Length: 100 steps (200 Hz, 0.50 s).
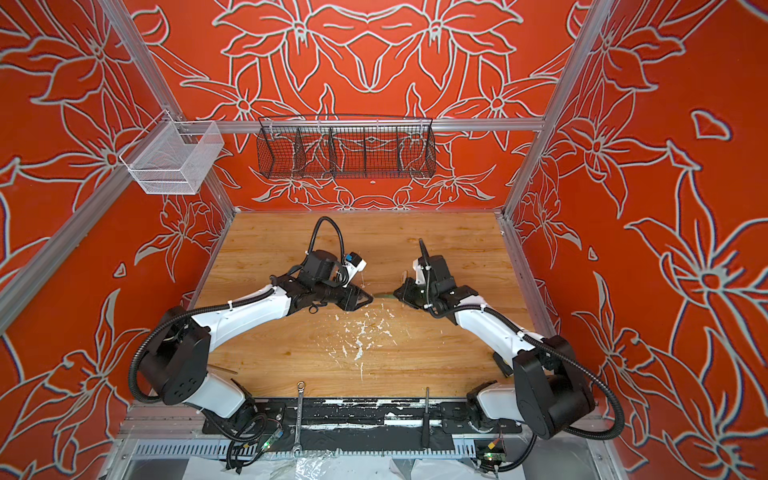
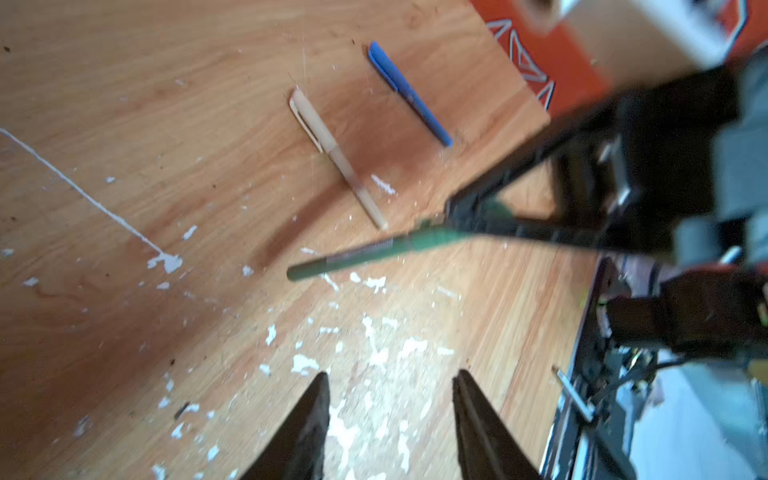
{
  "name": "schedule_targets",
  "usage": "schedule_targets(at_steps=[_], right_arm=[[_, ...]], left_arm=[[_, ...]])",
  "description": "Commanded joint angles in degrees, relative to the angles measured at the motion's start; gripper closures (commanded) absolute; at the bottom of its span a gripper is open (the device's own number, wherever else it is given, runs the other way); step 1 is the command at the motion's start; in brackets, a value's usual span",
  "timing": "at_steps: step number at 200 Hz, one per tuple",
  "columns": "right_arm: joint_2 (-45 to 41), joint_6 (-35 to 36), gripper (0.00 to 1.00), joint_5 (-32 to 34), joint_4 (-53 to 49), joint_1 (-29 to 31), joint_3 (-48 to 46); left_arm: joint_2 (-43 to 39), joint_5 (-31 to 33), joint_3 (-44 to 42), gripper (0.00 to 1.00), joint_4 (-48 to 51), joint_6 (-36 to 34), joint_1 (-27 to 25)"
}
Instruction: Insert the pens into the pen caps
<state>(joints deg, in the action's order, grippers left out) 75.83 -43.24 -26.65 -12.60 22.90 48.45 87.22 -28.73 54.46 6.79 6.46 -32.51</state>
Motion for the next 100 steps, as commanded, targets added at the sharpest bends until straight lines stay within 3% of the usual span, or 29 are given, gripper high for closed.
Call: schedule_targets(at_steps=[1, 63, 100], right_arm=[[-0.8, 8.6, 1.0, -7.1, -10.7, -0.9, 6.8], [0.8, 15.8, 1.0, -13.6, -23.2, -2.1, 14.1], [0.5, 18.3, 1.0, -17.9, -27.3, -2.1, 14.6]], left_arm=[[-4.6, -1.5, -1.6, 0.45, 2.4, -5.4, -1.3], [-6.1, 8.7, 4.5, 0.44, 13.1, -14.3, -4.1], [-3.9, 6.1, 10.0, 0.43, 19.8, -19.0, -4.1]])
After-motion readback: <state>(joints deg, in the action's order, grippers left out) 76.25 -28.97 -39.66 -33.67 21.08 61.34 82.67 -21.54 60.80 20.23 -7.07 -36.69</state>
